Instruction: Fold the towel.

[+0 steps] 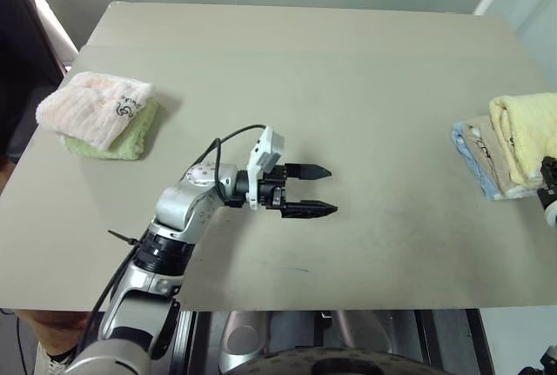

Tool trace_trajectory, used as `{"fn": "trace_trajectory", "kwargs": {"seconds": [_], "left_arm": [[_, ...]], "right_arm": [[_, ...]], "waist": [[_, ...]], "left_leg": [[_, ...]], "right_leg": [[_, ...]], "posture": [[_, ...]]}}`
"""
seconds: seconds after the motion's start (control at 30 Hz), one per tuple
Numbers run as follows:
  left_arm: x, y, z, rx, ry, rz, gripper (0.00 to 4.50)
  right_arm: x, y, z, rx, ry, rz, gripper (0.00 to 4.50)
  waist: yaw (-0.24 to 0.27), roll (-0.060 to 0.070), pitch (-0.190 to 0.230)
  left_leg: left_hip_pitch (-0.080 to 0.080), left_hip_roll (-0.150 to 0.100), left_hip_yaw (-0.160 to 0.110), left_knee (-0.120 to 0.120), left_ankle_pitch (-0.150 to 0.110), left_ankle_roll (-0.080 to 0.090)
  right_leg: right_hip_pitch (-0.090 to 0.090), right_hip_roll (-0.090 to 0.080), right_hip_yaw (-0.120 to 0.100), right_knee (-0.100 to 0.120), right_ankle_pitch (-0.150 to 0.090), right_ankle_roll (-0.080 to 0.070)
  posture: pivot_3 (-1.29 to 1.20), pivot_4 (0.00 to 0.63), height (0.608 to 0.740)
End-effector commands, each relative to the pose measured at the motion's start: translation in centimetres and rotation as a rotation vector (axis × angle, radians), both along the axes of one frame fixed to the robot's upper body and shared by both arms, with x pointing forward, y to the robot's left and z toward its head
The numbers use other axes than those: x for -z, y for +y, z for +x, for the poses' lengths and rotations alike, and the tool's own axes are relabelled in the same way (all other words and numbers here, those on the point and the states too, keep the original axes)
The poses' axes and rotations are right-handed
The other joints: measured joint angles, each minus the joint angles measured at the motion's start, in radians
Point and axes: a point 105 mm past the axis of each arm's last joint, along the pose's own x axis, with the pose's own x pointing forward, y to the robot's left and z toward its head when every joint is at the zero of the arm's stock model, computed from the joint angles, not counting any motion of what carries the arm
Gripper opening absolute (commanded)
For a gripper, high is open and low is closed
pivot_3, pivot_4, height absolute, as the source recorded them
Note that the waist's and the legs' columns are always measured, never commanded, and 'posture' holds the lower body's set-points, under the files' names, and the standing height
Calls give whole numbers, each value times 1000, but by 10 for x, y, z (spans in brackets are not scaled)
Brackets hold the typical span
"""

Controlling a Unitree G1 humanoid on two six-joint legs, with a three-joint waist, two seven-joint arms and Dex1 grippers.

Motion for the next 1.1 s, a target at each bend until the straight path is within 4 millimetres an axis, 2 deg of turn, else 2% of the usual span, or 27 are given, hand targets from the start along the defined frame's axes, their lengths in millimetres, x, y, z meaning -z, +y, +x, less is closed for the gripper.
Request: {"fn": "trace_trajectory", "kwargs": {"seconds": [0.03,0.13,0.4,0.47,0.6,0.77,0.83,0.97,1.1], "left_arm": [[-4,0,0,14,-32,-12,4500],[-4,0,-1,16,-34,-12,4500],[-3,0,-1,14,-35,-18,4500],[-1,0,-1,15,-33,-15,4500],[1,1,1,8,-45,-11,4500],[1,1,5,0,-60,-14,4500],[-1,1,7,-6,-66,-21,4500],[-5,3,13,-32,-74,-44,4500],[-7,6,18,-42,-68,-59,4500]], "right_arm": [[-8,-9,-4,21,-31,-12,319],[-6,-12,-5,28,-18,-30,1198],[-2,-16,-11,43,0,-47,3965],[-2,-19,-15,57,5,-65,4468],[-1,-23,-23,72,11,-73,4468],[-22,-24,-36,75,-66,-86,4468],[-27,-19,-41,52,-76,-100,4468],[-38,14,-47,-117,-91,-170,4468],[-57,64,-53,-372,-131,-329,4468]], "waist": [[0,0,0],[0,0,0],[0,0,0],[1,0,0],[1,0,0],[2,1,0],[2,2,0],[3,2,0],[2,2,0]], "left_leg": [[0,0,0,0,0,0],[0,0,0,0,0,0],[0,0,0,0,0,0],[0,0,0,0,0,0],[0,0,0,0,0,0],[-1,0,0,0,0,0],[-1,0,0,0,0,0],[-1,0,0,0,0,0],[-1,-1,0,0,0,0]], "right_leg": [[0,0,0,0,0,0],[0,0,0,0,0,0],[0,0,0,0,0,0],[0,0,0,0,0,0],[0,0,0,0,-1,-1],[0,0,0,0,-2,-3],[0,0,0,0,-3,-4],[1,0,0,0,-4,-5],[1,0,0,0,-5,-5]], "posture": [[0,150,697],[0,150,697],[0,150,697],[0,150,697],[0,150,697],[0,150,697],[0,150,697],[0,150,697],[0,150,697]]}}
